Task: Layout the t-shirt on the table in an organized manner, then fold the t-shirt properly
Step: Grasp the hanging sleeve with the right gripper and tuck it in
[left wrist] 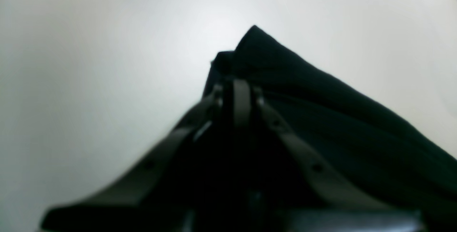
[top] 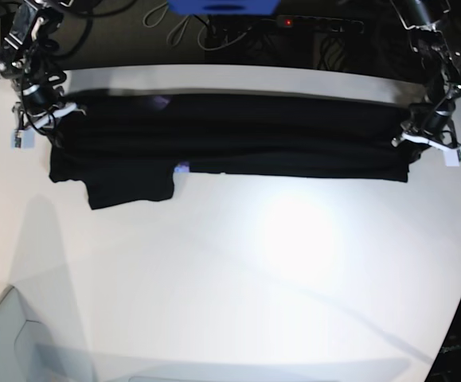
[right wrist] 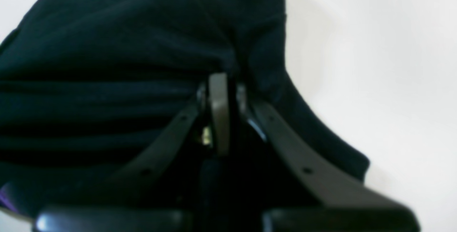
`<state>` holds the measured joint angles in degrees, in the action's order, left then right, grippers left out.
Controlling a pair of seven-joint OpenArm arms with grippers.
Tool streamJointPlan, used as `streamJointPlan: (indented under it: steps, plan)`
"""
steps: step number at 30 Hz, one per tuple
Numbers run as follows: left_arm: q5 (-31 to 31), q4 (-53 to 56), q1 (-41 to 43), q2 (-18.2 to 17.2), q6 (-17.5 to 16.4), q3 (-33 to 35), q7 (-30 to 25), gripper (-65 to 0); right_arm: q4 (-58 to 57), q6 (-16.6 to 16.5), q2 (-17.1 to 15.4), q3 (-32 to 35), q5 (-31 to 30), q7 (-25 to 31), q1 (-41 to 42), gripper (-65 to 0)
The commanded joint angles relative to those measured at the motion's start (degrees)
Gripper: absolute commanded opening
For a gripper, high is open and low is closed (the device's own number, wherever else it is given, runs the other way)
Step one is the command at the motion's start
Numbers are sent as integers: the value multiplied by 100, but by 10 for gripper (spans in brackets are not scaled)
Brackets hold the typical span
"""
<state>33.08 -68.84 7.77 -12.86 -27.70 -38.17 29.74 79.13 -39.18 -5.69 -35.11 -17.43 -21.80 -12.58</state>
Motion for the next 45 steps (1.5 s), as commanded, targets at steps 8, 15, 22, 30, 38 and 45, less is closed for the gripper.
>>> streamJointPlan:
  steps: [8,15,22,30,38,45]
  plan:
    - [-68,-22,54,-90,49,-29,55,-587,21,37,-253,316,86,-585,-109,-517]
    - [-33,-74,54,-63,49,-29,55,-517,821,37,-68,-449,77,-743,-153,-360]
    - [-7,-74,54,-63,49,-38,55,-517,1111,37,-68,-845,77,-760,-109,-335]
    - [2,-74,54,-63,49,-38,55,-517,1700,28,-50,-546,77,-1068,278,-327]
    - [2,-74,54,-54,49,-38,55,-517,1278,37,-226,500,86,-2000,1341,-270]
    - [2,-74,54,-54,58,-38,55,-517,-58,45,-367,993,86,-1956,1948,-270]
